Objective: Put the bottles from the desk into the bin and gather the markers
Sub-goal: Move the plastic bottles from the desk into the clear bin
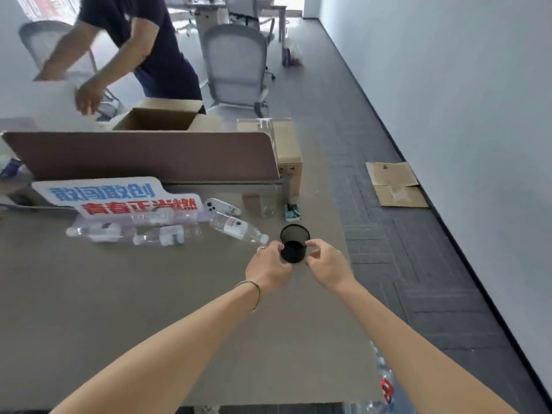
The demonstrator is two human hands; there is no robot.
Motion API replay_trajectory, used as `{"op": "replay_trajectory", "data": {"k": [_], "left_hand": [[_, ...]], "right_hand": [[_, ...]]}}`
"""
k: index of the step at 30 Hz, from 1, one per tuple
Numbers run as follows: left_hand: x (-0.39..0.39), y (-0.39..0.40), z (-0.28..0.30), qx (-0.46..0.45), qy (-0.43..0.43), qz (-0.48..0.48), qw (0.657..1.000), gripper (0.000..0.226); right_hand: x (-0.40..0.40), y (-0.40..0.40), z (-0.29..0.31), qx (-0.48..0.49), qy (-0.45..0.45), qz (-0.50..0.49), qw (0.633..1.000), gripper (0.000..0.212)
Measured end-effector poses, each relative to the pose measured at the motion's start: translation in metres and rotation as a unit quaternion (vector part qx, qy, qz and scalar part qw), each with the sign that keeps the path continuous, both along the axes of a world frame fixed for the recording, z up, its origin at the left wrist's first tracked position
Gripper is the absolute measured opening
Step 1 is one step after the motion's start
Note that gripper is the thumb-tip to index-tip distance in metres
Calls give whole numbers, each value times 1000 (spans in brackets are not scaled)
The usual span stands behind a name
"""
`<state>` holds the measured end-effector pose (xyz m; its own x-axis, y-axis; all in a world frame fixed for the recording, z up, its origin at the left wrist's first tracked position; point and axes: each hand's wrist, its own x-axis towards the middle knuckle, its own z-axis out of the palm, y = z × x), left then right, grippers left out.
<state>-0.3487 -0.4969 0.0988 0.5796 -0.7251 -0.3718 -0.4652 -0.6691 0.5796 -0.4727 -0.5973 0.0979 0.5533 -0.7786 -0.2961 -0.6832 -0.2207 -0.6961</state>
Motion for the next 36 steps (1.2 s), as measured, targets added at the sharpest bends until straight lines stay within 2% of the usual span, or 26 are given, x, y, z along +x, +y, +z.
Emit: {"op": "replay_trajectory", "data": {"k": [4,10,14,18,25,29,33,36], "left_hand": [[73,30,-1,6,6,28,1000,61],[198,68,-22,17,-24,37,999,57],[268,79,-43,35,-56,22,998,50],[319,77,-75,80,-97,-6,992,60],[352,59,-128,171,-167,-95,966,82],[346,60,-152,204,-185,-124,953,80],[336,65,-158,182,-184,-103,961,73],[329,65,-144,123,-131,-31,983,69]], "right_hand": [[76,15,-4,-3,8,30,1000,45],[179,38,-14,-17,40,60,997,40],[223,46,-27,-24,73,58,995,43],[249,50,-43,-18,94,57,994,41],[262,44,-69,-12,115,45,992,41],[262,32,-81,-21,132,43,990,43],[266,17,-84,-23,147,53,988,45],[274,6,-80,-40,152,60,986,44]]}}
